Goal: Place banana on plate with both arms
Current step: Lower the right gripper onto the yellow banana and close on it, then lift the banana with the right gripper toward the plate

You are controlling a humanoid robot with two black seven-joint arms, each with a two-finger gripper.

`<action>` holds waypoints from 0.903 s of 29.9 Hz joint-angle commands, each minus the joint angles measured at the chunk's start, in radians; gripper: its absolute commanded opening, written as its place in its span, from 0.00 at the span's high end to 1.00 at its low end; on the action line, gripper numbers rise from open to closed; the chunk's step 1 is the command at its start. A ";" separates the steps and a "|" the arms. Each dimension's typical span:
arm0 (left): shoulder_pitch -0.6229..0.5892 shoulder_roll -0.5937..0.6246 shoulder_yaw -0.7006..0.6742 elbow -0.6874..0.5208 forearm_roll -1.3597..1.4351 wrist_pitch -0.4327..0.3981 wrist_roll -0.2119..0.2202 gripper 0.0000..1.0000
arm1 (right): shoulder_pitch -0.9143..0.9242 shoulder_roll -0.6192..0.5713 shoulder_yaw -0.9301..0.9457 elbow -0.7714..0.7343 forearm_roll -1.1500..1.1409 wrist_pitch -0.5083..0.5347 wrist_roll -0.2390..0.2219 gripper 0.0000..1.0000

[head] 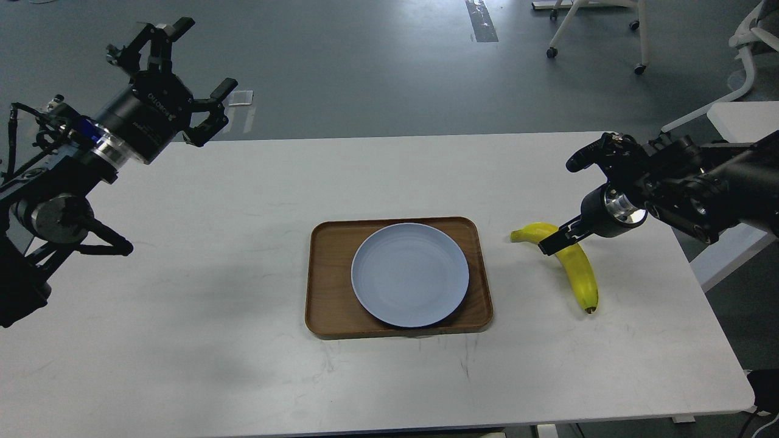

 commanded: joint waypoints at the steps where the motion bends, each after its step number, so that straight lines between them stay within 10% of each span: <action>1: 0.002 0.001 0.000 0.000 -0.001 0.000 -0.001 0.02 | -0.018 0.002 0.001 0.000 0.001 -0.002 0.000 0.05; 4: 0.000 0.001 -0.002 0.000 -0.001 0.000 -0.001 0.02 | -0.023 -0.002 0.000 0.004 0.003 -0.002 0.000 0.12; 12: 0.002 0.007 -0.002 -0.001 -0.001 0.000 -0.005 0.02 | -0.030 -0.009 -0.003 0.020 0.004 -0.002 0.000 0.86; 27: 0.002 0.005 -0.003 -0.003 -0.001 0.000 -0.005 0.02 | 0.224 -0.143 0.004 0.201 0.015 0.004 0.000 0.88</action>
